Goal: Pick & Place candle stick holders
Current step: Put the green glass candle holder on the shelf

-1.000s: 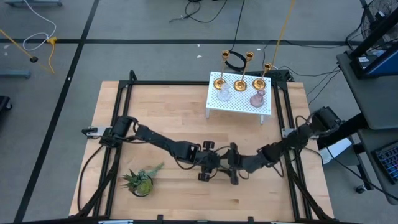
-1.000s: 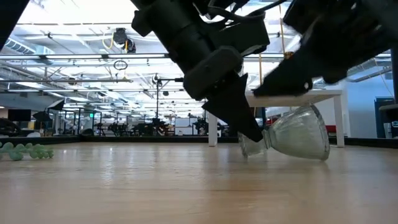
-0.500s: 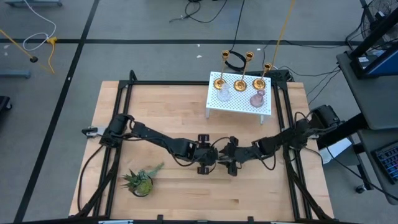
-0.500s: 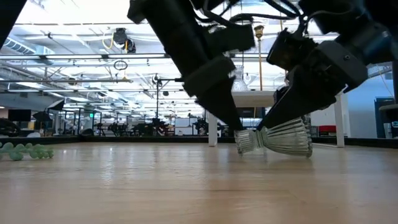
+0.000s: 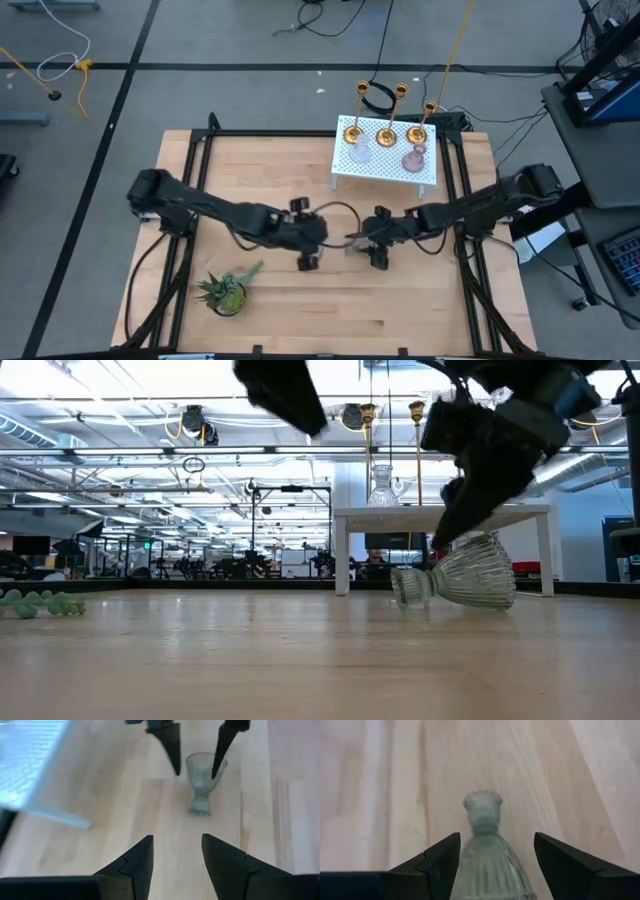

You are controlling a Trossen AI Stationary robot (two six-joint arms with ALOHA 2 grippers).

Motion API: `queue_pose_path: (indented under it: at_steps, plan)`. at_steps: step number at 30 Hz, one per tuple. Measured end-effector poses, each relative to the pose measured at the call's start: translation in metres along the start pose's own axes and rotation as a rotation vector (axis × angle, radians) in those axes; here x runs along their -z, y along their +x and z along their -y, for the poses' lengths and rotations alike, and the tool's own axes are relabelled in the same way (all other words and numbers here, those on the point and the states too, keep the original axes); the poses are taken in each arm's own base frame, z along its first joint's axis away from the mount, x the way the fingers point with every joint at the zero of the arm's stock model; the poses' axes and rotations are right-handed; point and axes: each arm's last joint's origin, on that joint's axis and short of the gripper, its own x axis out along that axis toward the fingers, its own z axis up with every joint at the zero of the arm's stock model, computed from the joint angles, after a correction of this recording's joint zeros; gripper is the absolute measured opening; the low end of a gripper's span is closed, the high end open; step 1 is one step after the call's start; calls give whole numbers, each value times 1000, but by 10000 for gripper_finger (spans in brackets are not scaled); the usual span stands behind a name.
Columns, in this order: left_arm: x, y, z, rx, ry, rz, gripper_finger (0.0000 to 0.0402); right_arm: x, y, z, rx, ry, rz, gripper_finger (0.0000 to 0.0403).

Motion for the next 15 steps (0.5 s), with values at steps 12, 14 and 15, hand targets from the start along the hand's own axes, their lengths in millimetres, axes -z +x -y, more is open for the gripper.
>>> queue_pose_path:
  at_steps: [12,14,15]
  plan:
    - [1,-117,-41,-75,-133,186,172,-36,8,3,-2,-68,-98,247]
    - [2,-127,-46,-90,-147,214,172,-35,13,7,20,-74,-147,247]
    - [3,-131,-47,-89,-148,219,172,-34,17,9,30,-76,-171,247]
